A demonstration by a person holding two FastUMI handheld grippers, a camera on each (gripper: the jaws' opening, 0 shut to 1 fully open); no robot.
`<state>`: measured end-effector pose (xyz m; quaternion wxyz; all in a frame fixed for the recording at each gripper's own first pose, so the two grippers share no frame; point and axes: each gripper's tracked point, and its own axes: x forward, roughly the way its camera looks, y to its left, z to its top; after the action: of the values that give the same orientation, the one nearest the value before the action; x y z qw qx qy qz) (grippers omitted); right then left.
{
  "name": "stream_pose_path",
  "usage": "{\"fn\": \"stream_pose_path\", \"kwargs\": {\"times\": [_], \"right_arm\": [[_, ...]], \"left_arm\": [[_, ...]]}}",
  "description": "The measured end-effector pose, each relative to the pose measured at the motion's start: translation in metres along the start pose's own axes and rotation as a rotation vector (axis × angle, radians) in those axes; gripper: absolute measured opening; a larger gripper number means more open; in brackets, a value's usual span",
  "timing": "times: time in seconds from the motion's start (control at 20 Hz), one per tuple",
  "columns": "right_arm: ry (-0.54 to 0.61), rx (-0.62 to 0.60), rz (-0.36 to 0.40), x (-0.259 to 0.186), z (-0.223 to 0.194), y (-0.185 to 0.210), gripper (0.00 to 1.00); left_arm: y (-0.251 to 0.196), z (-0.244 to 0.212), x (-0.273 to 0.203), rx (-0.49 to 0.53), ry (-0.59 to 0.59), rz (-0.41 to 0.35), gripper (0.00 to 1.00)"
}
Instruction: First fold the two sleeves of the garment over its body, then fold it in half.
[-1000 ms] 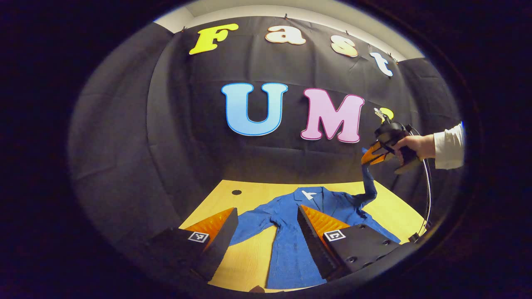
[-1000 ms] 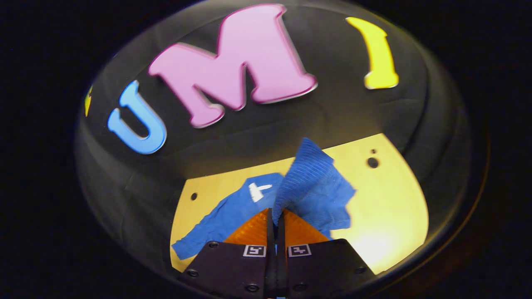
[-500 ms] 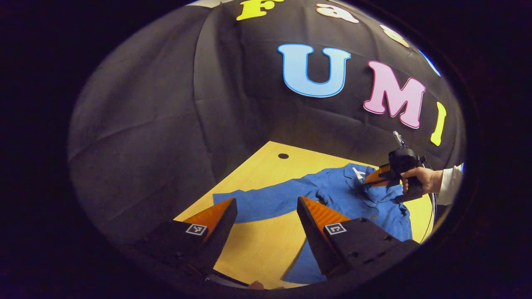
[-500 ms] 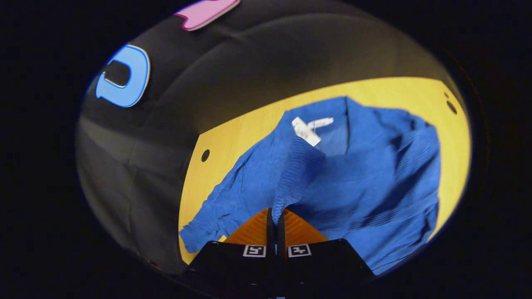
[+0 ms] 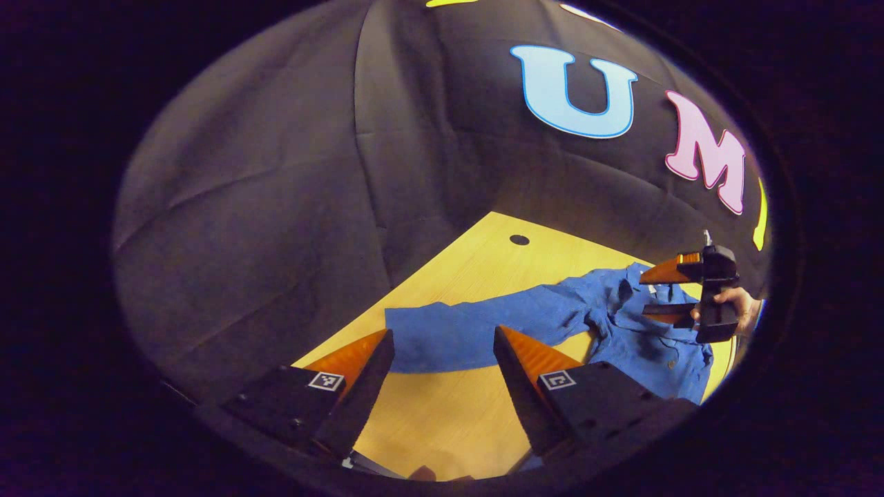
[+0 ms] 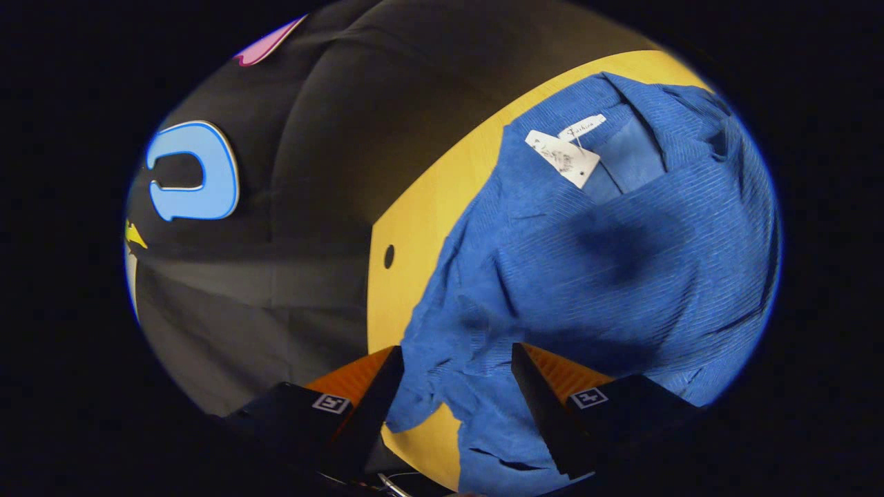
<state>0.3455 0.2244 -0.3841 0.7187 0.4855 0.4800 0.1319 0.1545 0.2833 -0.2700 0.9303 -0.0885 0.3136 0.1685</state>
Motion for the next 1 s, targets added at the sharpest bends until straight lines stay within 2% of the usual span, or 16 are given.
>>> {"fn": "stream_pose_path", "kwargs": {"times": [0.05, 0.2, 0.25, 0.3, 0.4, 0.5, 0.6, 0.75, 0.8, 0.9, 1.0], "right_arm": [[-0.012, -0.017, 0.018, -0.01, 0.004, 0.008, 0.96], [0.003, -0.122, 0.056, -0.045, 0.001, 0.026, 0.96], [0.02, -0.178, 0.064, -0.061, -0.005, 0.029, 0.75], [0.033, -0.238, 0.067, -0.078, -0.009, 0.031, 0.96], [0.058, -0.338, 0.076, -0.118, -0.02, 0.035, 0.97], [0.067, -0.403, 0.098, -0.162, -0.034, 0.04, 0.96], [0.069, -0.439, 0.12, -0.204, -0.048, 0.045, 0.97], [0.069, -0.457, 0.087, -0.25, -0.066, 0.028, 0.97], [0.066, -0.456, 0.067, -0.264, -0.067, 0.022, 0.96], [0.056, -0.454, 0.031, -0.282, -0.068, 0.009, 0.96], [0.045, -0.431, 0.02, -0.297, -0.072, 0.007, 0.96]], "left_arm": [[-0.003, -0.003, 0.008, -0.009, 0.016, -0.015, 0.85], [0.001, -0.008, 0.033, -0.019, 0.078, -0.009, 0.85], [0.0, -0.012, 0.041, -0.016, 0.114, -0.013, 0.84], [0.0, -0.016, 0.05, -0.008, 0.15, -0.02, 0.85], [0.011, -0.024, 0.073, 0.002, 0.211, -0.001, 0.85], [0.015, -0.038, 0.093, -0.057, 0.295, 0.004, 0.85], [0.032, -0.048, 0.109, -0.116, 0.368, 0.038, 0.86], [0.051, -0.067, 0.122, -0.164, 0.476, 0.099, 0.85], [0.053, -0.063, 0.136, -0.116, 0.449, 0.102, 0.84], [0.048, -0.065, 0.129, -0.058, 0.483, 0.089, 0.83], [0.049, -0.063, 0.129, -0.069, 0.523, 0.085, 0.83]]}}
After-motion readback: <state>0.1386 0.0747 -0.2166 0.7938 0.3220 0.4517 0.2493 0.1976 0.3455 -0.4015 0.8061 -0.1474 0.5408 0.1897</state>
